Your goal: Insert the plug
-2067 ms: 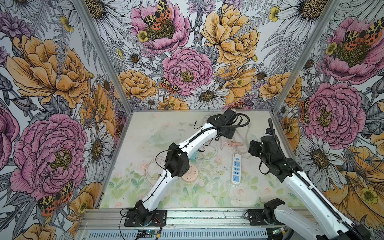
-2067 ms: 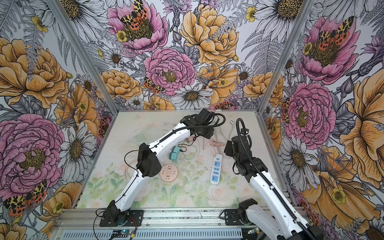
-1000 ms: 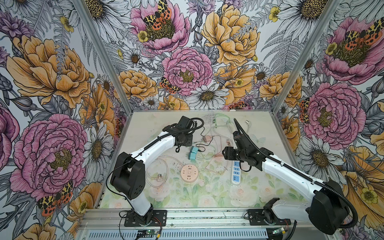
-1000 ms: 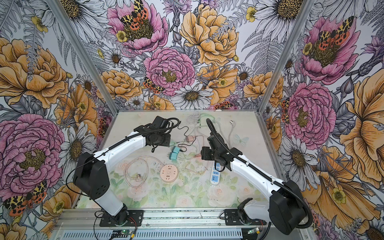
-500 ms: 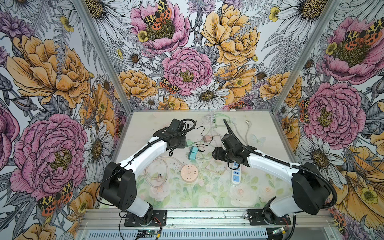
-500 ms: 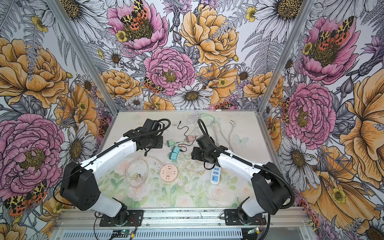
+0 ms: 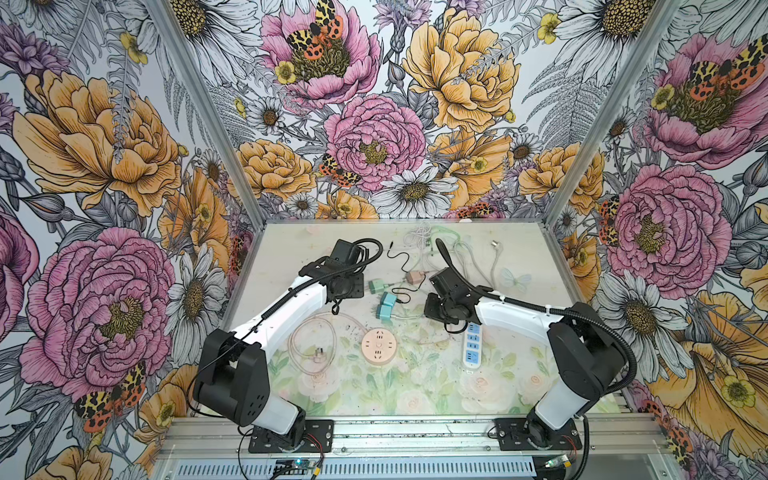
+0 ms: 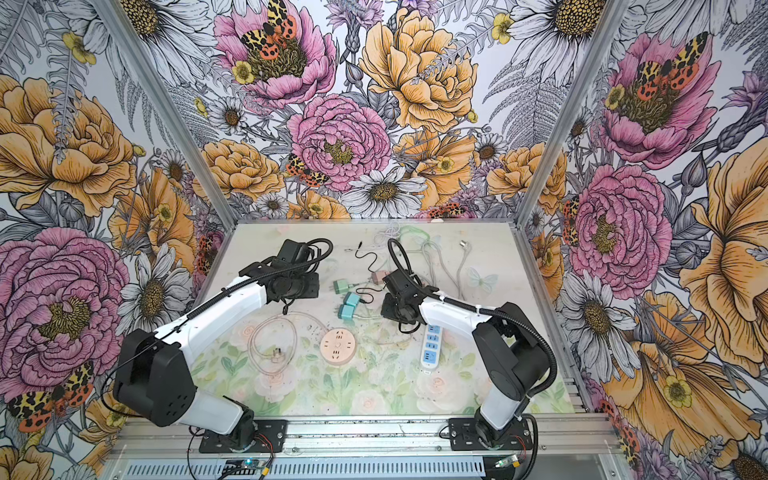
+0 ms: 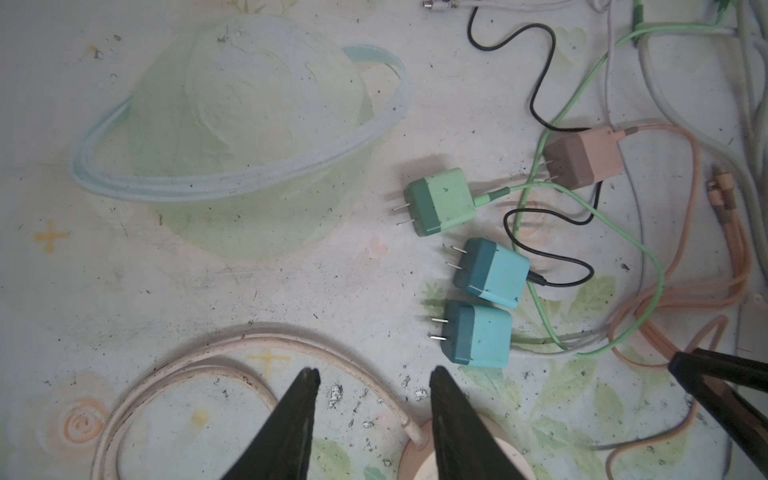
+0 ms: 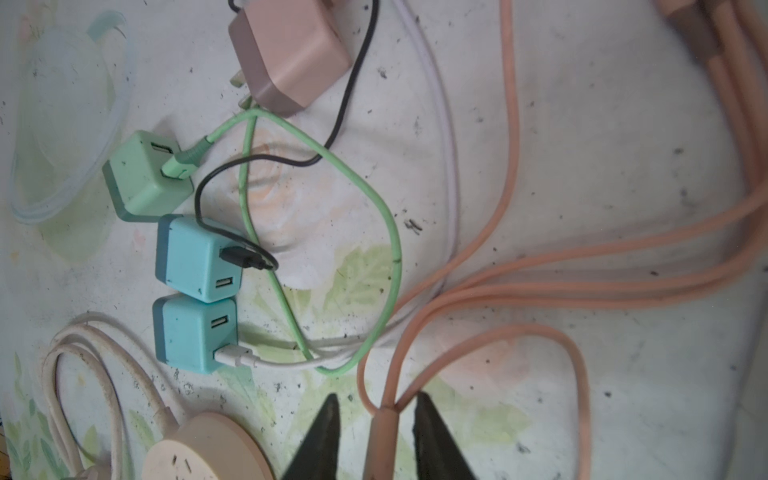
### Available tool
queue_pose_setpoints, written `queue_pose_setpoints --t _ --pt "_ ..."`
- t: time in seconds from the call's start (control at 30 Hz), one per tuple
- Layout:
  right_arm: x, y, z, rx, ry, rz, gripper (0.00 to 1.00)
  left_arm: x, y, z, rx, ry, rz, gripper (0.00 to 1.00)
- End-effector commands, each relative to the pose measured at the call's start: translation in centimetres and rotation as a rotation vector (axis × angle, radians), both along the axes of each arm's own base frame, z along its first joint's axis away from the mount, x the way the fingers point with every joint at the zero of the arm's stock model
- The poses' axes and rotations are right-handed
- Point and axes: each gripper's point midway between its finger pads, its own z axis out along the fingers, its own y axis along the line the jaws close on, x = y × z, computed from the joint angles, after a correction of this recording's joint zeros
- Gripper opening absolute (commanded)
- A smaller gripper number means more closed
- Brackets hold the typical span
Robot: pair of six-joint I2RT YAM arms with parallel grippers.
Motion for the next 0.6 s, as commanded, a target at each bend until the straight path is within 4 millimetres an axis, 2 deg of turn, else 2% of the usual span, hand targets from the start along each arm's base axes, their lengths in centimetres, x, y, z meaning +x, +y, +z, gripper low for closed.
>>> queue_pose_setpoints --t 0.0,0.13,0.27,0.33,0.57 --pt "1.4 0.2 1.1 -0.013 -0.060 -0.026 0.00 0.3 0.4 1.3 -0.040 -0.045 0.017 0.47" --pt "1.9 -0.5 2.0 -0.020 -0.088 -0.025 0.00 0.2 0.8 1.6 -0.049 -0.052 0.026 0.47" --pt "3.4 -2.6 5.6 -0.072 -0.191 -0.038 0.00 0.1 1.0 1.7 -0.056 -0.052 0.031 0.47" --pt "4.5 -4.6 7.5 -0.106 -0.241 -0.066 0.00 0.1 1.0 1.7 -0.060 -0.051 0.033 0.47" --pt "8.4 -13.1 12.1 -0.202 -0.372 -0.219 0.00 0.0 0.6 1.7 -0.081 -0.048 0.034 0.46"
